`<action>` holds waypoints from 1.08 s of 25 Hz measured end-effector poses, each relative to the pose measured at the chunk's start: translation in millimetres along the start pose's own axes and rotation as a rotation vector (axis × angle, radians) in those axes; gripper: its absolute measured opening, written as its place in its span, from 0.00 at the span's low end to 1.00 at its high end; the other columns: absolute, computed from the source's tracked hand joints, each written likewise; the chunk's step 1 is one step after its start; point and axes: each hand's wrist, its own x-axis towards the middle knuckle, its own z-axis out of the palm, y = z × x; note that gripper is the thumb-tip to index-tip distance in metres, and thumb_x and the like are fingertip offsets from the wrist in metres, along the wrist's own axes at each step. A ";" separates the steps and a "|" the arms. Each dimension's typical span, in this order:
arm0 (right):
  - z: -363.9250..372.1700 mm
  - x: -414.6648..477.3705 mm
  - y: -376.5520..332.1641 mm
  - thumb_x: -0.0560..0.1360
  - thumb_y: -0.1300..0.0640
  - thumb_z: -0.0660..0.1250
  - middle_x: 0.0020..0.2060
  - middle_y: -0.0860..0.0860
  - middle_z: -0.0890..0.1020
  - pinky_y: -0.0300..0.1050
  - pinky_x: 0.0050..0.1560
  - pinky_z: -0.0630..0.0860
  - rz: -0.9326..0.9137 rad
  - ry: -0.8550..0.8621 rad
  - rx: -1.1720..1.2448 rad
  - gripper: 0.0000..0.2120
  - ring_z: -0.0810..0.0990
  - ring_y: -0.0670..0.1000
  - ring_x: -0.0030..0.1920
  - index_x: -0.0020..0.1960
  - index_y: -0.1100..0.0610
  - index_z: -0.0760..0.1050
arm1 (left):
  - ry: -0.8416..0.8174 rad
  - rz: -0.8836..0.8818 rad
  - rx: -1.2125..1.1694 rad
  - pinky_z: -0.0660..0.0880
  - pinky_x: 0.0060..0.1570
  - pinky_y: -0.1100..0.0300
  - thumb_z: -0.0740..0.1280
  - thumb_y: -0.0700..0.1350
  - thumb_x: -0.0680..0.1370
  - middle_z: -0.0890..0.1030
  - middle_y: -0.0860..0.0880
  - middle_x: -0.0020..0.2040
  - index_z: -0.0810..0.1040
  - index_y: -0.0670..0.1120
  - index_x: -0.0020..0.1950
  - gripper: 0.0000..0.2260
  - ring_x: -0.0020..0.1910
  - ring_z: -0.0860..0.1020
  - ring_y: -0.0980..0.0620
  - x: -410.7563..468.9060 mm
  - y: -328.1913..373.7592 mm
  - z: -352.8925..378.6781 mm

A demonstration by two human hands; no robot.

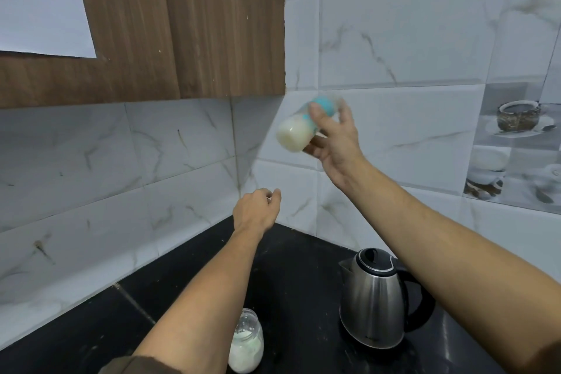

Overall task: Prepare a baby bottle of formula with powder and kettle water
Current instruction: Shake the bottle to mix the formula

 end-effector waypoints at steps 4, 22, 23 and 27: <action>-2.9 7.1 -4.0 0.78 0.52 0.76 0.67 0.59 0.78 0.54 0.45 0.86 0.046 0.121 0.185 0.32 0.87 0.58 0.51 0.76 0.53 0.65 | 0.009 -0.016 0.003 0.72 0.40 0.56 0.55 0.59 0.85 0.81 0.51 0.37 0.81 0.48 0.46 0.22 0.40 0.79 0.48 -2.1 -1.7 -4.8; -9.3 -18.8 -1.0 0.78 0.60 0.75 0.61 0.62 0.82 0.43 0.36 0.82 0.051 -0.444 -0.286 0.39 0.86 0.58 0.52 0.82 0.42 0.60 | -0.011 0.002 0.050 0.71 0.39 0.56 0.56 0.57 0.86 0.77 0.51 0.36 0.77 0.48 0.46 0.18 0.39 0.77 0.48 -3.8 0.3 -8.8; -8.3 -15.8 -3.1 0.78 0.59 0.75 0.63 0.61 0.81 0.44 0.37 0.83 0.006 -0.281 -0.180 0.39 0.86 0.57 0.50 0.82 0.42 0.59 | -0.006 0.004 0.038 0.71 0.40 0.56 0.55 0.59 0.86 0.78 0.51 0.36 0.79 0.48 0.48 0.20 0.39 0.78 0.49 -3.1 -1.2 -7.5; -4.7 -0.6 -11.2 0.79 0.55 0.75 0.64 0.54 0.78 0.52 0.47 0.85 -0.109 0.143 0.160 0.42 0.87 0.57 0.50 0.83 0.42 0.55 | 0.001 -0.010 0.022 0.73 0.40 0.55 0.54 0.59 0.85 0.81 0.51 0.36 0.82 0.48 0.48 0.22 0.40 0.79 0.48 -4.2 -5.9 -7.0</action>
